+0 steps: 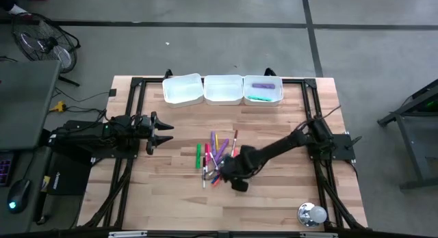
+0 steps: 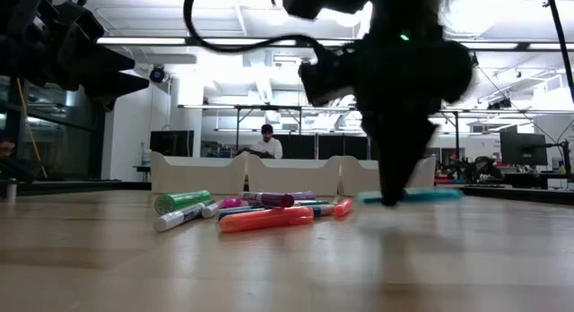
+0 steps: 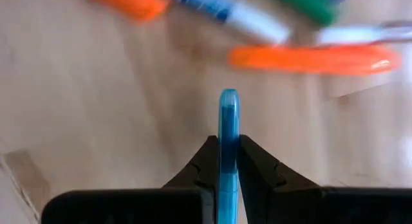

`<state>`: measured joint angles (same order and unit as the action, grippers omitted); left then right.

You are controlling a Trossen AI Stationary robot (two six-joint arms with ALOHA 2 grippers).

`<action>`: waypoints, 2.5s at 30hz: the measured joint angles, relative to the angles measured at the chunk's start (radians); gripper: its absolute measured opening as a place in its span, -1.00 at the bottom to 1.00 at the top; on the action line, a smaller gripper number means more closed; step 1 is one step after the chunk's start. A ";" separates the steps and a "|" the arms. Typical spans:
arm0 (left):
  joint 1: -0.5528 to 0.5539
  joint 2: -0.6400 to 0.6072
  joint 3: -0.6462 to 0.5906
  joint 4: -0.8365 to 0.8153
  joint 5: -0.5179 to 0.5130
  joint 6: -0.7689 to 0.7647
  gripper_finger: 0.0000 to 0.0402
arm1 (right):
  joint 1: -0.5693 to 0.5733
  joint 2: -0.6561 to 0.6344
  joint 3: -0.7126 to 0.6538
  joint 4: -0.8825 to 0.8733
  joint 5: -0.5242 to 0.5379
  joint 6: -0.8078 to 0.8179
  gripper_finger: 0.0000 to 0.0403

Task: Pick & Place Markers
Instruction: Put the blue pen into the middle white bin

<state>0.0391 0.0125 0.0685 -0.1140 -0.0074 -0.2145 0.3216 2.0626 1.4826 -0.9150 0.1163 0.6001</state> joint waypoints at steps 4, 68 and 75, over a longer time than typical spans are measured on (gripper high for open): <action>0.000 0.000 0.000 0.000 0.000 0.000 0.09 | -0.055 -0.048 0.003 -0.004 0.019 -0.036 -0.87; 0.000 0.000 0.000 0.000 0.000 0.000 0.09 | -0.852 0.328 0.792 -0.245 -0.122 -1.049 -0.86; 0.000 0.000 0.000 0.000 0.000 0.000 0.09 | -0.846 0.341 0.794 -0.256 -0.124 -1.053 -0.80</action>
<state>0.0391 0.0127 0.0685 -0.1139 -0.0074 -0.2142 -0.5243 2.4031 2.2768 -1.1710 -0.0074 -0.4524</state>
